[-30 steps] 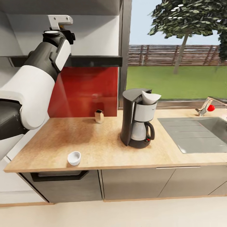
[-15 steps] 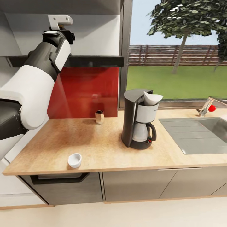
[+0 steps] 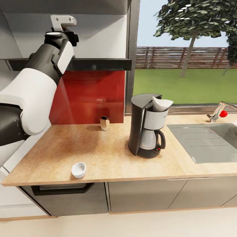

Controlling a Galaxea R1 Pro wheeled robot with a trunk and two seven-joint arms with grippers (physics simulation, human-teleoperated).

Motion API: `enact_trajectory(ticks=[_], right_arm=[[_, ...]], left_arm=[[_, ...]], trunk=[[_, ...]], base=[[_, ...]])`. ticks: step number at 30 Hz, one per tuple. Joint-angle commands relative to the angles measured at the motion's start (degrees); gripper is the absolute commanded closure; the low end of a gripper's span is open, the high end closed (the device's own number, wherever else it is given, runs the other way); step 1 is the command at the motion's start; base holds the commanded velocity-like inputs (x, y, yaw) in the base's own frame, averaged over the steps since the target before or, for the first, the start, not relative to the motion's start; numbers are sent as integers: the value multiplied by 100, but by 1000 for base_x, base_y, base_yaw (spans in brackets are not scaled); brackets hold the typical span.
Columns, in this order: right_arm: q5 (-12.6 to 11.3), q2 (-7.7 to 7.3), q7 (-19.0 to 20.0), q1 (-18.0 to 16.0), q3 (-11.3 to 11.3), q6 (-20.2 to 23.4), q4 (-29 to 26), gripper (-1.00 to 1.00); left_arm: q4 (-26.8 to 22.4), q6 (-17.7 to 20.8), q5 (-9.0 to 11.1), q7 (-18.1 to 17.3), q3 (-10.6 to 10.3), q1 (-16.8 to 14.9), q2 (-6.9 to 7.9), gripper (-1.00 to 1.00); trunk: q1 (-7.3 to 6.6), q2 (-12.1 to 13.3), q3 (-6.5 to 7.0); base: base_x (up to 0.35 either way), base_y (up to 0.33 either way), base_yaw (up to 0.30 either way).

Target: Set up a coffee station on the kitchen countertop: keep the coffee maker on the countertop, move the bottle of coffee from the kitchen shelf to the counter next to the coffee maker, place a paper coffee filter on top of the coffee maker, put the saucer next to the coffee maker with the coffee cup on the saucer, and place the electric kettle next to the coffee maker.

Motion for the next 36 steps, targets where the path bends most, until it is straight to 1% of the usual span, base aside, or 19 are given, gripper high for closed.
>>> enact_trajectory(ticks=[1, 9, 16, 22, 29, 36], right_arm=[[-16, -1, 0, -2, 42, 36, -11, -100], [-16, -8, -3, 6, 40, 36, -11, -100], [-16, -9, 3, 29, 40, 41, -11, -100], [-16, -13, 3, 39, 40, 44, -11, -100], [-16, -17, 2, 42, 40, 45, -11, -100], [-16, -18, -1, 42, 40, 45, -11, -100]], left_arm=[[-1, 32, 35, 43, -43, -5, 6, -100], [8, 25, 13, 42, -49, -5, 6, -100], [-26, 26, 16, 35, -51, 47, 18, -100], [-28, 25, 33, 34, -52, 56, 30, -100], [-23, 20, 35, 34, -52, 70, 45, -100], [-37, 11, 33, 34, -48, 198, 50, -100]], trunk=[[5, -10, -11], [5, -10, -11], [5, -10, -11], [5, -10, -11], [5, -10, -11], [5, -10, -11]], base=[[198, 172, 0], [161, 127, 0], [28, 12, 0], [190, 1, 0], [28, 0, 0], [58, 10, 0]])
